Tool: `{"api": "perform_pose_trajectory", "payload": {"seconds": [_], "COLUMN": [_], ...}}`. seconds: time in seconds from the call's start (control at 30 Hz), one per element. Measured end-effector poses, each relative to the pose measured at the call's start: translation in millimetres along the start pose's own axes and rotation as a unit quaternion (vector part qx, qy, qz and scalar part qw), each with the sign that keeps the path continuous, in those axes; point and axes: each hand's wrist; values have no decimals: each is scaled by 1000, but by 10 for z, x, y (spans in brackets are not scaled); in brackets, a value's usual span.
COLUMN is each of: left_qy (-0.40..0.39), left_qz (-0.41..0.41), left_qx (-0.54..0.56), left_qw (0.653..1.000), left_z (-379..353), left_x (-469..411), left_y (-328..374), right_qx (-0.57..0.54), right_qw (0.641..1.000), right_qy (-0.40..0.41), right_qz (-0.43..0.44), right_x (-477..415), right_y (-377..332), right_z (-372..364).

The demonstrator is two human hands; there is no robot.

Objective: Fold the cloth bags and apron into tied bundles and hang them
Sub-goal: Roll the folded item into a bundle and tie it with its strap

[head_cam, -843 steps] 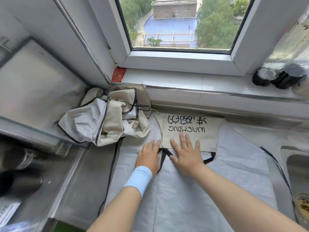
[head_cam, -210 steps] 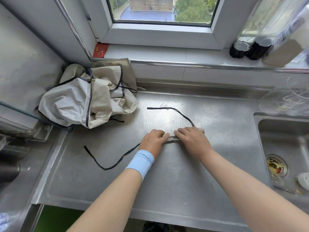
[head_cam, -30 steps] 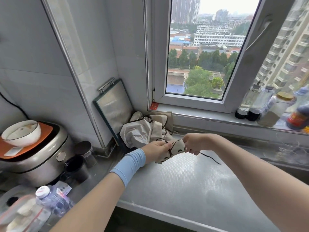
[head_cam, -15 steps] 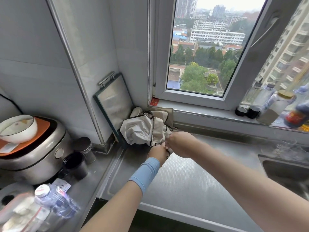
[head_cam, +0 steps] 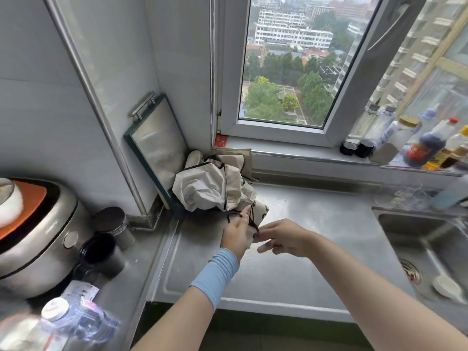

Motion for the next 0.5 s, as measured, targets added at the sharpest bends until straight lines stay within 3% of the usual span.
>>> {"api": "perform_pose_trajectory", "payload": {"seconds": [0.1, 0.2, 0.33, 0.5], "left_qy": [-54, -68, -58, -1], "left_qz": [-39, -105, -124, -102], "left_qx": [-23, -126, -190, -254], "left_qw": [998, 984, 972, 962], "left_z": [81, 139, 163, 132], "left_x": [-1, -35, -110, -284], "left_y": [-142, -270, -412, -593], "right_qx": [-159, -243, -187, -152], "right_qw": [986, 967, 982, 985], "right_qy": [6, -10, -10, 63], "right_qz": [-46, -80, -26, 54], "right_x": [-37, -80, -238, -403], "right_y": [35, 66, 183, 409], "right_z": [11, 37, -16, -137]}}
Point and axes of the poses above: each hand's wrist, its own x-axis away from the middle knuckle, its own z-axis out of the back of the hand, y = z × x, and after that the axes turned 9 degrees about y, right-handed
